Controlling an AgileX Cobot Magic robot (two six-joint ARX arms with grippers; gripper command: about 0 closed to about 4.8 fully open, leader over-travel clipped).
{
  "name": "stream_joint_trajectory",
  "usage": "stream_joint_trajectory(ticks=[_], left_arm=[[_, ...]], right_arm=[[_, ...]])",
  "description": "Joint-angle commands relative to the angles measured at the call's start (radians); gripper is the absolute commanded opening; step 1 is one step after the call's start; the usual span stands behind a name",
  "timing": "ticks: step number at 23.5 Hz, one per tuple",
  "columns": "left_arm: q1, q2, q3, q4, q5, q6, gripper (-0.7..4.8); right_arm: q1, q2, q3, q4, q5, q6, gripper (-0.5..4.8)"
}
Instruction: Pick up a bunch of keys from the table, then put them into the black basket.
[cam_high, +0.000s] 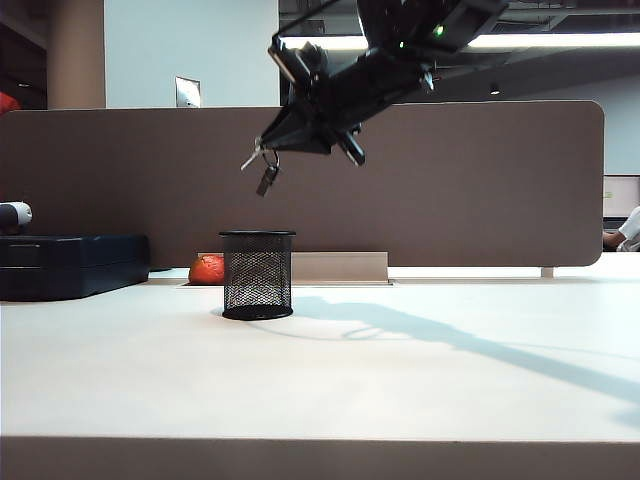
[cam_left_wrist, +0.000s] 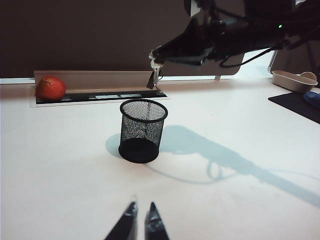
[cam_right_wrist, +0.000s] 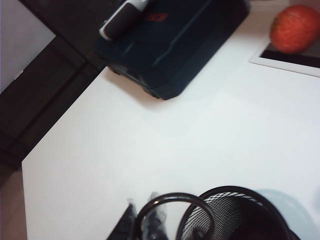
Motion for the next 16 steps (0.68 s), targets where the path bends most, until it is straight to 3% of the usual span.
stream_joint_trajectory(ticks=[1,12,13,15,16], left_arm=[[0.001,0.001,0.004,0.006,0.0,0.0,0.3],[0.001,0.001,0.004,0.006,0.0,0.0,0.3],[0.001,0.001,0.004,0.006,0.0,0.0,0.3],[0.001,0.001,0.004,0.006,0.0,0.0,0.3],[0.001,0.001,0.004,0.006,0.0,0.0,0.3]], right_arm=[[0.003,0.014,0.024,0.018,-0.006,0.015,-0.09],[0.003,0.059,0.024,0.003,-0.002,0.045,-0.09],[0.003,0.059,0.024,0.004,-0.003,0.045,0.03],[0.003,0.059,0.024,-0.001,-0.003,0.045,0.94],[0.003,0.059,0.024,-0.002,-0.003,0.048,1.12]])
